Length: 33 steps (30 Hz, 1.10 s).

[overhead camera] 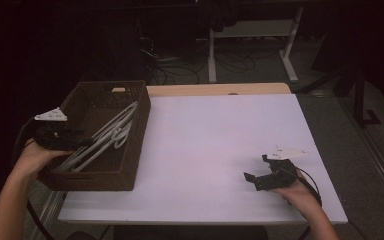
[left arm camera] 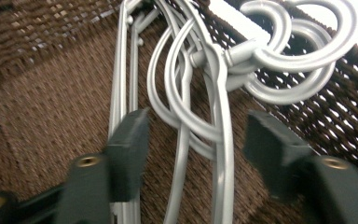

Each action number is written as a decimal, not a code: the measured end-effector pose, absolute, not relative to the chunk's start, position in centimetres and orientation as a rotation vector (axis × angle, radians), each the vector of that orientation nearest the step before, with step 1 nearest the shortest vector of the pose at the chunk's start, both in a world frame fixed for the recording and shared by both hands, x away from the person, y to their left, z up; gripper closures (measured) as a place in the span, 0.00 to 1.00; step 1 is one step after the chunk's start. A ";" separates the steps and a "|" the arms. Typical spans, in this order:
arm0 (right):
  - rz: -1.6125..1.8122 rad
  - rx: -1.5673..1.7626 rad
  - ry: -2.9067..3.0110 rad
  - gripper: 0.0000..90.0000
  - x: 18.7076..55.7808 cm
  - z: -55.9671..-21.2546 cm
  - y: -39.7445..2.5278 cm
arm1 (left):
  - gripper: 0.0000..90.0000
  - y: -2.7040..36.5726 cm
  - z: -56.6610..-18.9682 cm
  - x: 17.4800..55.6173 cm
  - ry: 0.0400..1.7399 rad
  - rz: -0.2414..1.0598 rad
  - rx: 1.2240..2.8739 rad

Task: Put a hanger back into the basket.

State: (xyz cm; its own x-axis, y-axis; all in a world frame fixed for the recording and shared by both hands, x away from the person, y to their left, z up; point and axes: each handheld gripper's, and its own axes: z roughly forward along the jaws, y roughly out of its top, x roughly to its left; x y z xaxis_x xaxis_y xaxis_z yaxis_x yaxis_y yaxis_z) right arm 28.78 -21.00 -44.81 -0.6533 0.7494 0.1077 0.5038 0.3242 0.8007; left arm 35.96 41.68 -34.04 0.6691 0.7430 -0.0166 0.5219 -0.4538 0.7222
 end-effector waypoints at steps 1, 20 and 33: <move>1.241 1.128 2.310 0.04 28.8 -44.8 -21.0 | 0.38 41.6 -33.9 35.9 0.962 0.387 2.145; 1.275 1.078 2.320 0.04 28.6 -43.4 -20.5 | 0.17 32.2 -31.2 33.7 0.716 0.254 1.974; 1.341 0.962 2.335 0.03 29.2 -37.3 -19.8 | 0.05 28.4 -32.0 32.8 0.630 0.221 1.977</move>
State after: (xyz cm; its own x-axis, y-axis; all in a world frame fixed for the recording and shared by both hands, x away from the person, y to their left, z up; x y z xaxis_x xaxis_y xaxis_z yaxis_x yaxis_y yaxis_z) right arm 29.19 -19.81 -37.27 -0.7386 0.6691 0.0818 0.4081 0.3472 0.8444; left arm 32.75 28.39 -32.03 0.8472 0.5192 -0.1127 0.3350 -0.3575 0.8718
